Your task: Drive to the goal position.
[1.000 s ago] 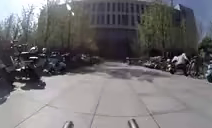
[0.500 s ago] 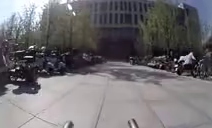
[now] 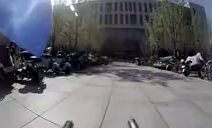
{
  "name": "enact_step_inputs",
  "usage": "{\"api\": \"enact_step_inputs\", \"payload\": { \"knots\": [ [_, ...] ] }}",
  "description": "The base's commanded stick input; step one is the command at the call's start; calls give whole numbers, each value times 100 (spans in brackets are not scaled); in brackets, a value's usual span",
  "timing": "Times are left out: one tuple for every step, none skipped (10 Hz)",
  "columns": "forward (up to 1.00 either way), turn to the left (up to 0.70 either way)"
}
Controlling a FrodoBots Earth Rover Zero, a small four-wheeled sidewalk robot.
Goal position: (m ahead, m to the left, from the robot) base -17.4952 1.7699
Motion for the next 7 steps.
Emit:
{"api": "enact_step_inputs", "payload": {
  "knots": [
    [0, 0],
    [0, 0],
    [0, 0],
    [0, 0],
    [0, 0],
    [0, 0],
    [100, 0]
  ]
}}
